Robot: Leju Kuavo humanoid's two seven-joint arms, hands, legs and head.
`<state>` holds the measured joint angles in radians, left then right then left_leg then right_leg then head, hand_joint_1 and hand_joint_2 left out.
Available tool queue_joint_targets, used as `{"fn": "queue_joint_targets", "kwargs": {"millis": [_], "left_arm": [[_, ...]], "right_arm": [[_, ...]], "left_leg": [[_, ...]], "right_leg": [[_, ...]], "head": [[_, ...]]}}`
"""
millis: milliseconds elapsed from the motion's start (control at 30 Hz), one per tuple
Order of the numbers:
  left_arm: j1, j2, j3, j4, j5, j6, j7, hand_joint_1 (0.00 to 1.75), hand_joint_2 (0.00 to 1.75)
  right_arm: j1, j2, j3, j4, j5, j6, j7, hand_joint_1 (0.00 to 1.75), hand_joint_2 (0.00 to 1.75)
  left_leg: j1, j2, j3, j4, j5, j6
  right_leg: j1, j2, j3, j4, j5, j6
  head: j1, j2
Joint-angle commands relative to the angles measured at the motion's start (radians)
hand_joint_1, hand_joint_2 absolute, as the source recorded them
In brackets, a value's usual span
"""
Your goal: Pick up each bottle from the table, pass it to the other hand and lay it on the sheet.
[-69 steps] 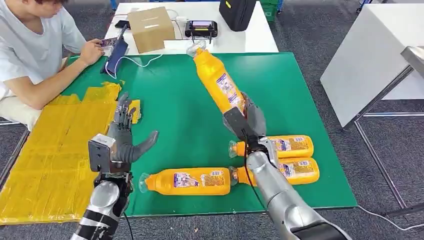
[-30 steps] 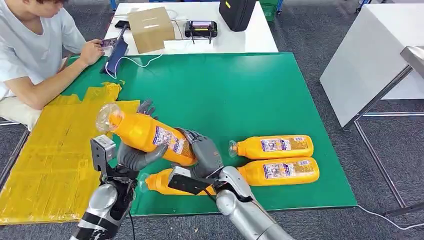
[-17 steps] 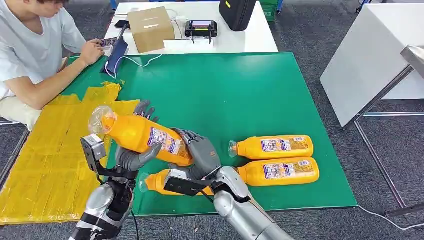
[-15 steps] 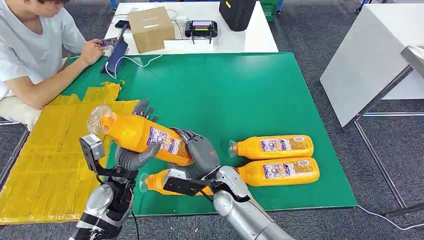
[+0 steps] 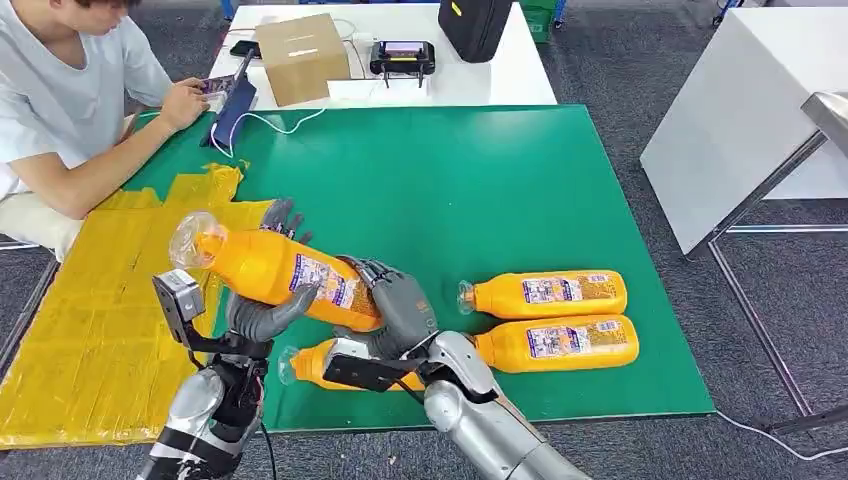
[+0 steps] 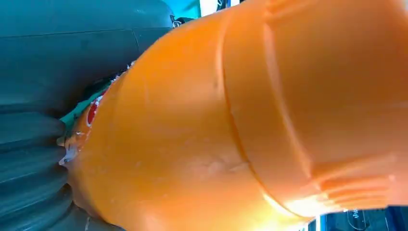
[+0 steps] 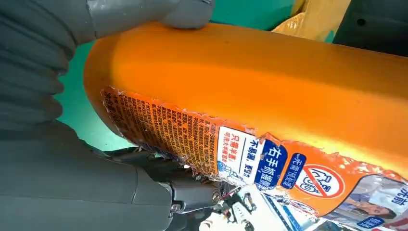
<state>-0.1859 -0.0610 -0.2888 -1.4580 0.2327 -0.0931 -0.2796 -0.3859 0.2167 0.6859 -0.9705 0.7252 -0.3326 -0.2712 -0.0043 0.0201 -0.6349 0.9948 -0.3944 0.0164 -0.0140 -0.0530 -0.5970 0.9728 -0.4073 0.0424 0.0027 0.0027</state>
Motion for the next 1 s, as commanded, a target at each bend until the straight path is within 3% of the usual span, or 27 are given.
{"fn": "queue_joint_targets", "kwargs": {"millis": [33,367,400,433,500,1000], "left_arm": [[-0.052,-0.016,0.011,0.028,0.001,0.005,0.005,0.0,1.75],[-0.052,-0.016,0.011,0.028,0.001,0.005,0.005,0.0,1.75],[-0.052,-0.016,0.011,0.028,0.001,0.005,0.005,1.75,1.75],[-0.04,-0.036,0.026,0.003,-0.035,0.116,-0.059,1.75,1.75],[-0.037,-0.023,0.007,-0.025,-0.024,0.139,-0.045,1.75,1.75],[-0.037,-0.01,0.0,-0.022,-0.02,0.15,-0.046,1.75,1.75]], "right_arm": [[-0.018,-0.022,0.064,0.063,0.009,0.008,-0.007,1.75,1.75],[-0.018,-0.022,0.064,0.063,0.009,0.008,-0.007,1.75,1.75],[-0.018,-0.022,0.064,0.063,0.009,0.008,-0.007,1.75,1.75],[0.017,-0.017,-0.033,-0.044,-0.152,-0.088,-0.098,1.75,1.75],[0.023,-0.064,-0.031,-0.172,-0.163,-0.029,-0.022,1.75,1.75],[0.028,-0.068,-0.045,-0.185,-0.19,-0.004,-0.027,1.75,1.75]], "left_leg": [[0.001,-0.002,0.003,0.0,-0.001,-0.001],[0.002,-0.003,0.005,0.001,-0.002,-0.001],[0.002,-0.003,0.004,0.0,-0.002,-0.001],[0.001,-0.002,0.002,0.0,-0.001,-0.001],[0.001,-0.004,0.002,0.001,-0.002,-0.001],[0.001,-0.003,0.004,0.001,-0.002,-0.001]], "right_leg": [[0.001,0.001,0.003,-0.001,-0.001,-0.001],[0.001,0.002,0.006,-0.001,-0.002,-0.002],[0.001,0.002,0.005,-0.001,-0.002,-0.002],[0.001,0.001,0.003,-0.001,-0.001,-0.001],[0.001,0.001,0.004,0.0,-0.002,-0.001],[0.001,0.002,0.005,0.0,-0.002,-0.001]], "head": [[0.0,0.0],[0.0,0.0],[0.0,0.0],[0.0,0.0],[0.0,0.0],[0.0,0.0]]}}
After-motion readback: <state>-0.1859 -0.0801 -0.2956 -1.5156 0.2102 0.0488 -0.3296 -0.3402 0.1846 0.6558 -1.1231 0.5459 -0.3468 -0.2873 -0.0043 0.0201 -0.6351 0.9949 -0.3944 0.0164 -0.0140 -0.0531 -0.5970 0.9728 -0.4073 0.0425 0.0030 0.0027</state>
